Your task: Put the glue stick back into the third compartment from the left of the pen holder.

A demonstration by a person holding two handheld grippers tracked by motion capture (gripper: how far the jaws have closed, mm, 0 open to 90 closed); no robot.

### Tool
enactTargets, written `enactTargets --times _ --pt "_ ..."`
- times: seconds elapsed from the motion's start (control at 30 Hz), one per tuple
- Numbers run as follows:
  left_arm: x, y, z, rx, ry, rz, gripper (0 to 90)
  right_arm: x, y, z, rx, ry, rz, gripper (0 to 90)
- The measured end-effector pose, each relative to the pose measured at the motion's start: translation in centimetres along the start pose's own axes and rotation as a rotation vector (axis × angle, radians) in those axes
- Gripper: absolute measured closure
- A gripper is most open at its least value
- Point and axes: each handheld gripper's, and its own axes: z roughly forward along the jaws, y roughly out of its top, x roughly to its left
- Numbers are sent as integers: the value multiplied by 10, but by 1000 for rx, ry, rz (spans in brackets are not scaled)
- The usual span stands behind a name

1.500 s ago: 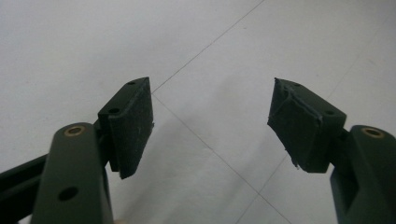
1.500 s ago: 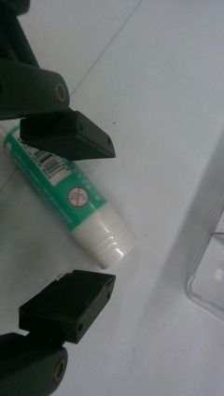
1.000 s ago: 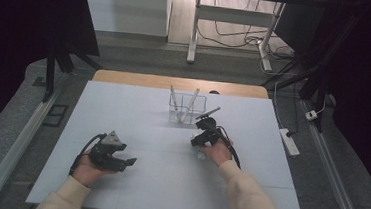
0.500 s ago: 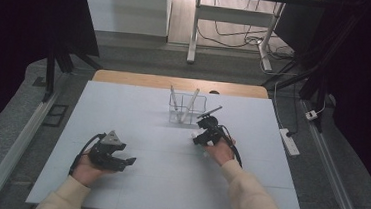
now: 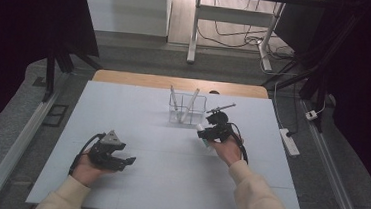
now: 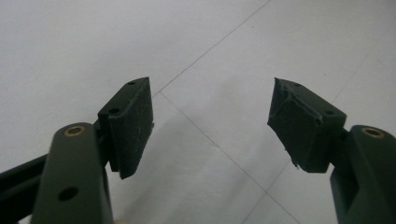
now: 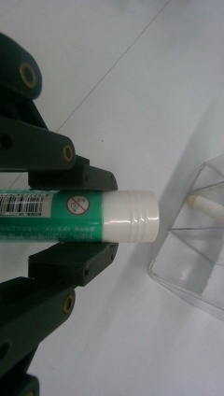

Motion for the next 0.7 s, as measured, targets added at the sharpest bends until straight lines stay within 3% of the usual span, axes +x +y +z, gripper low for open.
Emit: enactTargets --times 0.7 --pt "1 0 -1 -7 -1 2 305 -4 5 -31 -164 34 -34 648"
